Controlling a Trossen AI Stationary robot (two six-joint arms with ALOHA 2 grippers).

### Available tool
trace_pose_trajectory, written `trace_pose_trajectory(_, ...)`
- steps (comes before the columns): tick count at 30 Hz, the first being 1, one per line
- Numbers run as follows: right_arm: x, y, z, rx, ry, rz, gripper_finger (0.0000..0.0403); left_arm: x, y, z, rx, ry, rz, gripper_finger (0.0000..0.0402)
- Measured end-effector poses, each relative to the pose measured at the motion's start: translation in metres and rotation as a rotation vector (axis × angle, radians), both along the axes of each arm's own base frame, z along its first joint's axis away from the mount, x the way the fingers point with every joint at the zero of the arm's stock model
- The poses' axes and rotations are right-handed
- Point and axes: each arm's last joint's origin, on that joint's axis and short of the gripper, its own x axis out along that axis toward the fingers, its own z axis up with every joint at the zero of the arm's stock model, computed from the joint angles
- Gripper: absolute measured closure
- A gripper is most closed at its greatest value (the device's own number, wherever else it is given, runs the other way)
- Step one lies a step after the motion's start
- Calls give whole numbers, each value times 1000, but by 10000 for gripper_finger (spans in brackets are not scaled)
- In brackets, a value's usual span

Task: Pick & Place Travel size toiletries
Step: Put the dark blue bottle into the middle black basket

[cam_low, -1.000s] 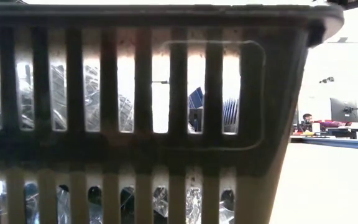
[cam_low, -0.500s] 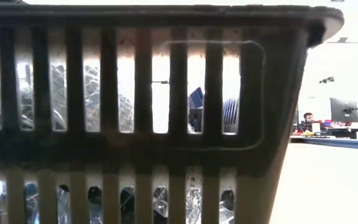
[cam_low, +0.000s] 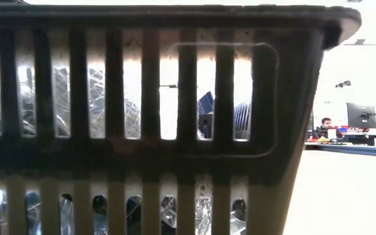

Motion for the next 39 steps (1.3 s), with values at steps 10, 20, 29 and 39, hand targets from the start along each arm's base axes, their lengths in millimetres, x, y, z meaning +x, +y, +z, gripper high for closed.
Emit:
trace_pose_trajectory(10,7,20,-34,3,75,1,106,0,0,0,0,0,0,378)
trace_pose_trajectory(20,13,37,-67,-12,105,23,133,0,0,0,0,0,0,378)
trace_pose_trajectory(29,14,40,-80,-26,142,30,138,0,0,0,0,0,0,378)
trace_pose_trajectory(39,11,44,-82,-48,116,36,138,0,0,0,0,0,0,378)
